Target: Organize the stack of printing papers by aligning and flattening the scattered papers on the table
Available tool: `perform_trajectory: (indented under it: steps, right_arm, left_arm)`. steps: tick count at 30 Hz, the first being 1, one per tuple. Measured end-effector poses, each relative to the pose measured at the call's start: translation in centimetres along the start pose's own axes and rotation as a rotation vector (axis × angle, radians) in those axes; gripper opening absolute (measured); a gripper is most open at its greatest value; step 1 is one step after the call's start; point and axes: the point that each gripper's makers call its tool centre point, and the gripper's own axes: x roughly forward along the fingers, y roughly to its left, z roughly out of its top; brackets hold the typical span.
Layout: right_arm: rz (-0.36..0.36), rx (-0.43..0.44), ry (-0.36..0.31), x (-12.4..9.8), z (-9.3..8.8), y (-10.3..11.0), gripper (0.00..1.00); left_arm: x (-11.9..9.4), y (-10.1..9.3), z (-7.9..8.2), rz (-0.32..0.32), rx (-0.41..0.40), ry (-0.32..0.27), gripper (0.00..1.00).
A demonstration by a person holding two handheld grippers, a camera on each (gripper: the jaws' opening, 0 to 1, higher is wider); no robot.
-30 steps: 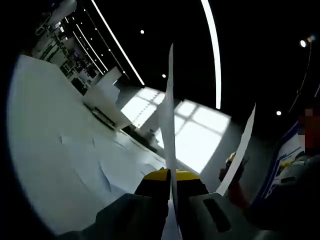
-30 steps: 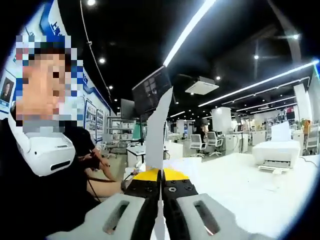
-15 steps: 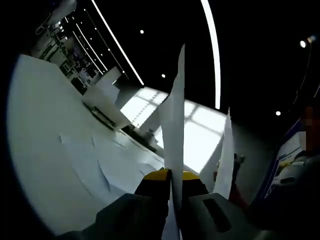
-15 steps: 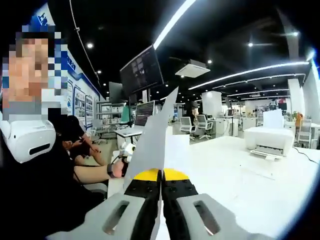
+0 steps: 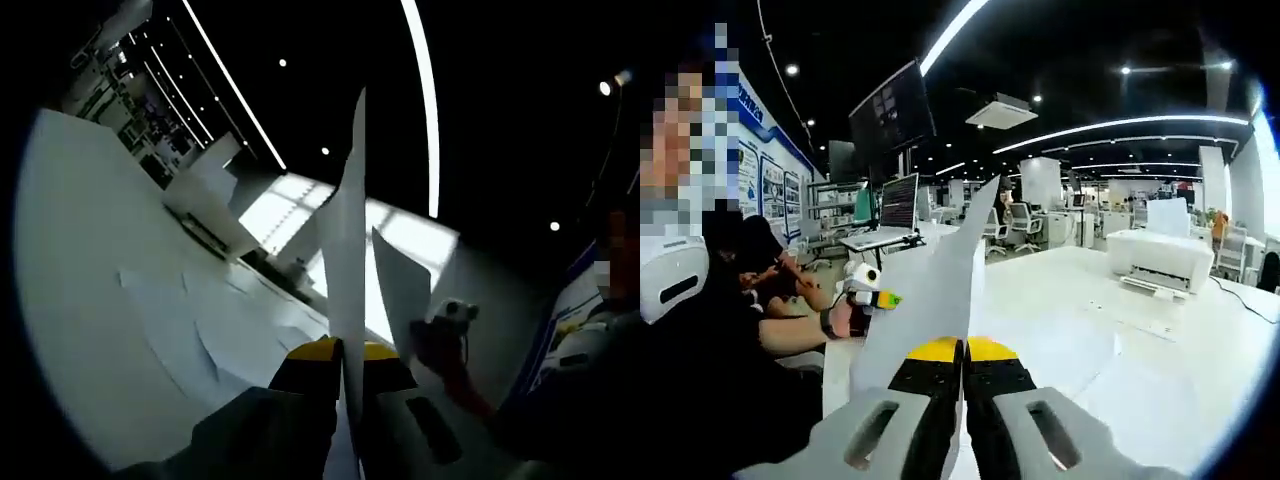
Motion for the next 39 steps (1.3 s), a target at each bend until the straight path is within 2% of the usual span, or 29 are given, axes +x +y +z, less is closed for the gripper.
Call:
perform_trajectory:
  steps: [13,17,23,30,39]
  right_arm:
    - [0.036,0.01,0.061,2.8,-0.3,-0.8,0.0]
    - [0.053,0.035,0.074,3.6,-0.1,-1.6,0.0]
    - [0.022,0.046,0.115,5.6,-0.1,-3.4,0.0]
    - [0.035,0.035,0.154,7.4,-1.0,-3.2,0.0]
    - [0.071,0.026,0.18,8.3,-1.9,-2.5,0.0]
  left_arm:
    - [0.0,0.2,0.1,-0.002,0.005,0.004,0.05]
    - [0.0,0.1,0.0,-0.003,0.003,0.004,0.05]
    - [-0.1,0.1,0.0,-0.007,0.001,0.007,0.05]
    - [-0.1,0.1,-0.1,-0.008,0.002,0.009,0.05]
    - [-0.1,0.2,0.0,-0.007,0.001,0.009,0.05]
